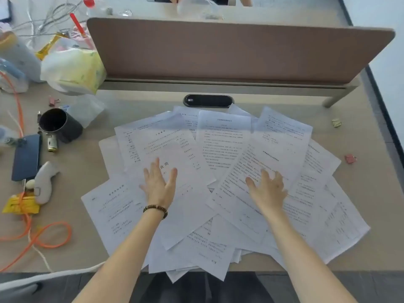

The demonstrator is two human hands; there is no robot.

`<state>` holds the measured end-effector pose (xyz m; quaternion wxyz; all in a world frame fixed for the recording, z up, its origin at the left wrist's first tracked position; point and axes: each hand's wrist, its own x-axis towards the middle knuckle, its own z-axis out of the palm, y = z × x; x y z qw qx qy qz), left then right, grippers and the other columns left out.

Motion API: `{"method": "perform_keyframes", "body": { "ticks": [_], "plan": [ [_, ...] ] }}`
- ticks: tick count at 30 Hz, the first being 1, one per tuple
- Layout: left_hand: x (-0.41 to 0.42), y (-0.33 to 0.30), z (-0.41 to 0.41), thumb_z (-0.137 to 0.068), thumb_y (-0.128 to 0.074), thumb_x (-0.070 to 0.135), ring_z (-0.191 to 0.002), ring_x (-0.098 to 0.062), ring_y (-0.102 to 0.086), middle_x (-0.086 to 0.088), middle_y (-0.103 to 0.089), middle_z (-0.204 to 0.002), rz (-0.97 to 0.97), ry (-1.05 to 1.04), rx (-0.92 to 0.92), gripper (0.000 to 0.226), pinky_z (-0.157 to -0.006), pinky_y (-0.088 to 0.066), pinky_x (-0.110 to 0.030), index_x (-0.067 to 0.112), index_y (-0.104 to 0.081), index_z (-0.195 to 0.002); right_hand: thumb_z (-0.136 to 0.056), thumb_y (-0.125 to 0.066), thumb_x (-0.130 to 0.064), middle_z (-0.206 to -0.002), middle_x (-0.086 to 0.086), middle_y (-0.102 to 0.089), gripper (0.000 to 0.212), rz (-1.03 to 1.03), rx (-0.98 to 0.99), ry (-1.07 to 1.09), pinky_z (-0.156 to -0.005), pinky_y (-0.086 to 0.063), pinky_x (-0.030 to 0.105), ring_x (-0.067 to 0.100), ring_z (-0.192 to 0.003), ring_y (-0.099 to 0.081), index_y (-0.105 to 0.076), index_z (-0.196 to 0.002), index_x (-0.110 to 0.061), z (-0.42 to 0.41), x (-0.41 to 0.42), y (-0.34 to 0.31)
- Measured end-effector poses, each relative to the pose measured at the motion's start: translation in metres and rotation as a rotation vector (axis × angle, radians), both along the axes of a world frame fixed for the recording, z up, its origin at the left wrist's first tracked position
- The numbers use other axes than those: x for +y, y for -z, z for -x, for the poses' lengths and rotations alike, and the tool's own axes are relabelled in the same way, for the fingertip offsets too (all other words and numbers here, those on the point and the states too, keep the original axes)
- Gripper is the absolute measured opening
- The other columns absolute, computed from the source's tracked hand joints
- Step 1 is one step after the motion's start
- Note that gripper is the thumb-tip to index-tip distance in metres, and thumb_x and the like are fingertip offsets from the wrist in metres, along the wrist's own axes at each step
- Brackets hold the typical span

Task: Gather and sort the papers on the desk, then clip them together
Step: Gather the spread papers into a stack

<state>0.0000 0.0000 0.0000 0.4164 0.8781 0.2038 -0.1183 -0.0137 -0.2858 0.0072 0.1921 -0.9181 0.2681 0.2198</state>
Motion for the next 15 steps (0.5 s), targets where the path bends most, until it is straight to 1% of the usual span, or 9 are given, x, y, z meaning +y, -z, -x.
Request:
{"method": "perform_keyframes", "body": {
  "ticks": [1,2,3,5,7,10,12,15],
  "plan": [
    [-0.001,0.005,0.0,-0.095,-0.035,0.061,-0.153,-0.027,0.009,-0.002,-0.005,-0.167,-0.077,0.012,0.1,0.074,-0.116,0.007,-0.065,0.028,-0.01,-0.157,-0.097,-0.042,-0.06,-0.164,0.027,0.001,0.073,0.034,0.079,0.042,-0.119,-0.007,0.065,0.043,-0.152,-0.002,-0.022,-0.157,-0.021,0.0,-0.001,0.003],
    [-0.002,0.009,-0.001,-0.094,-0.033,0.064,-0.152,-0.028,0.016,-0.003,0.003,-0.167,-0.136,0.026,0.179,0.076,-0.113,0.009,-0.068,0.03,-0.008,-0.157,-0.097,-0.04,-0.061,-0.163,0.029,0.008,0.077,0.066,0.135,0.078,-0.117,-0.004,0.068,0.046,-0.151,0.003,-0.017,-0.158,-0.021,-0.001,-0.003,0.004],
    [-0.003,0.015,0.0,-0.093,-0.032,0.067,-0.151,-0.029,0.02,-0.004,0.008,-0.167,-0.171,0.042,0.256,0.077,-0.112,0.009,-0.07,0.032,-0.007,-0.157,-0.096,-0.04,-0.063,-0.162,0.031,0.012,0.08,0.076,0.193,0.112,-0.116,-0.003,0.07,0.048,-0.15,0.006,-0.012,-0.159,-0.021,0.0,-0.006,0.009],
    [-0.006,0.024,0.002,-0.092,-0.03,0.069,-0.15,-0.03,0.022,-0.004,0.013,-0.166,-0.205,0.08,0.336,0.077,-0.112,0.006,-0.071,0.034,-0.006,-0.156,-0.095,-0.041,-0.065,-0.161,0.031,0.016,0.084,0.049,0.246,0.171,-0.113,-0.002,0.073,0.05,-0.149,0.007,-0.007,-0.159,-0.023,0.0,-0.01,0.016],
    [-0.012,0.029,0.002,-0.093,-0.029,0.067,-0.15,-0.03,0.022,-0.005,0.014,-0.166,-0.233,0.129,0.36,0.075,-0.112,0.004,-0.071,0.033,-0.008,-0.156,-0.094,-0.041,-0.066,-0.162,0.029,0.015,0.085,0.027,0.271,0.175,-0.112,0.0,0.074,0.048,-0.15,0.005,-0.005,-0.159,-0.026,-0.001,-0.011,0.023],
    [-0.023,0.034,-0.001,-0.096,-0.03,0.061,-0.15,-0.03,0.021,-0.005,0.013,-0.166,-0.256,0.174,0.343,0.07,-0.114,0.005,-0.069,0.03,-0.011,-0.156,-0.093,-0.039,-0.066,-0.164,0.025,0.008,0.083,0.032,0.289,0.133,-0.112,0.001,0.074,0.046,-0.151,-0.001,-0.005,-0.159,-0.027,-0.002,-0.011,0.033],
    [-0.033,0.036,-0.003,-0.097,-0.033,0.057,-0.15,-0.03,0.02,-0.005,0.012,-0.166,-0.259,0.199,0.331,0.069,-0.114,0.005,-0.068,0.028,-0.013,-0.156,-0.094,-0.038,-0.065,-0.164,0.025,0.001,0.078,0.051,0.285,0.104,-0.113,0.0,0.072,0.045,-0.15,-0.006,-0.01,-0.158,-0.028,-0.002,-0.01,0.039],
    [-0.043,0.038,-0.007,-0.098,-0.041,0.047,-0.151,-0.031,0.017,-0.007,0.012,-0.166,-0.272,0.226,0.301,0.066,-0.116,0.001,-0.064,0.024,-0.018,-0.155,-0.097,-0.043,-0.056,-0.163,0.022,-0.007,0.068,0.062,0.178,0.093,-0.117,-0.008,0.066,0.042,-0.148,-0.016,-0.022,-0.155,-0.028,-0.003,-0.012,0.04]
  ]
}}
